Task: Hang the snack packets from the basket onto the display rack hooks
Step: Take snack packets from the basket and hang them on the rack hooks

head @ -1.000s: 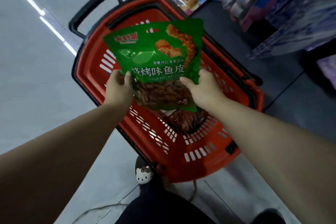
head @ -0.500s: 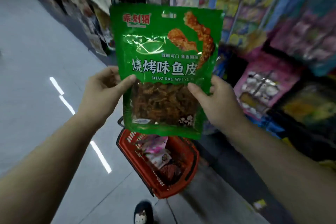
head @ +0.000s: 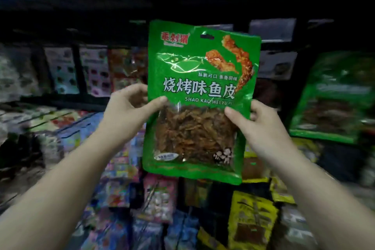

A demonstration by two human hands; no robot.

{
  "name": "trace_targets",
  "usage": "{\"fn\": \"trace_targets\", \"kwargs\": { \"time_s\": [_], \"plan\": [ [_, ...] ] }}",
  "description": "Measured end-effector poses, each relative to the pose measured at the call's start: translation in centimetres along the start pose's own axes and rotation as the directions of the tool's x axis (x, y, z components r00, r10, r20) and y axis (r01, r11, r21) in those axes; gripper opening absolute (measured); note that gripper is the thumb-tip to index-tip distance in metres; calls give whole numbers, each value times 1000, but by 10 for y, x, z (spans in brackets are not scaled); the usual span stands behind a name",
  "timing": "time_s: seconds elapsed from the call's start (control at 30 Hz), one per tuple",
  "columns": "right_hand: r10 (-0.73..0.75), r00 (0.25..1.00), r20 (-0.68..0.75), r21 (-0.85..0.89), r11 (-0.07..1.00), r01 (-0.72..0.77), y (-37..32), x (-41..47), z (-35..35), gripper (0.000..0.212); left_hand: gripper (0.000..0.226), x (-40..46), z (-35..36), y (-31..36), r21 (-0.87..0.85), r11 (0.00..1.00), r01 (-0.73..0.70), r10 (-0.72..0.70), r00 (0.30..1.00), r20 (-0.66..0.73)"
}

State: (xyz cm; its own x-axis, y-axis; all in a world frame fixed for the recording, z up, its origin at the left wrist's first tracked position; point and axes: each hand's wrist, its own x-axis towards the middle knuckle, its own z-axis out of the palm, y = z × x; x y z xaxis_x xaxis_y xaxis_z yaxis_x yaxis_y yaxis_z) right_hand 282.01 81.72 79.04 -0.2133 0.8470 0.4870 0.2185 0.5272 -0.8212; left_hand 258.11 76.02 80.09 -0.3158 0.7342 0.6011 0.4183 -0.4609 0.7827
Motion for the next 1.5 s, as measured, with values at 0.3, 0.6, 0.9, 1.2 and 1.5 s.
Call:
{"fn": "trace_targets", "kwargs": {
  "time_s": [0.3, 0.6, 0.9, 1.2, 1.5],
  "plan": [
    [135, 954, -267, -140, 974, -177, 57, -21, -192, 6, 7, 21, 221, 32, -91, 996, -15, 44, 943, 331],
    [193, 908, -372, -155, 952, -265, 98, -9, -287, 24, 19, 26, 342, 45, -49, 999, 4, 16, 919, 395],
    [144, 929, -341, -167, 963, -211, 117, 14, -299, 10, 27, 34, 359, 42, 29, 1000, -3, -8, 933, 360],
    [85, 936, -341, -192, 969, -158, 123, 13, -300, 17, 32, 31, 362, 37, 26, 999, -35, 23, 930, 367],
    [143, 940, -311, -182, 961, -206, 135, 16, -308, 13, 49, 28, 375, 36, 38, 997, -67, 49, 933, 357]
  ]
}}
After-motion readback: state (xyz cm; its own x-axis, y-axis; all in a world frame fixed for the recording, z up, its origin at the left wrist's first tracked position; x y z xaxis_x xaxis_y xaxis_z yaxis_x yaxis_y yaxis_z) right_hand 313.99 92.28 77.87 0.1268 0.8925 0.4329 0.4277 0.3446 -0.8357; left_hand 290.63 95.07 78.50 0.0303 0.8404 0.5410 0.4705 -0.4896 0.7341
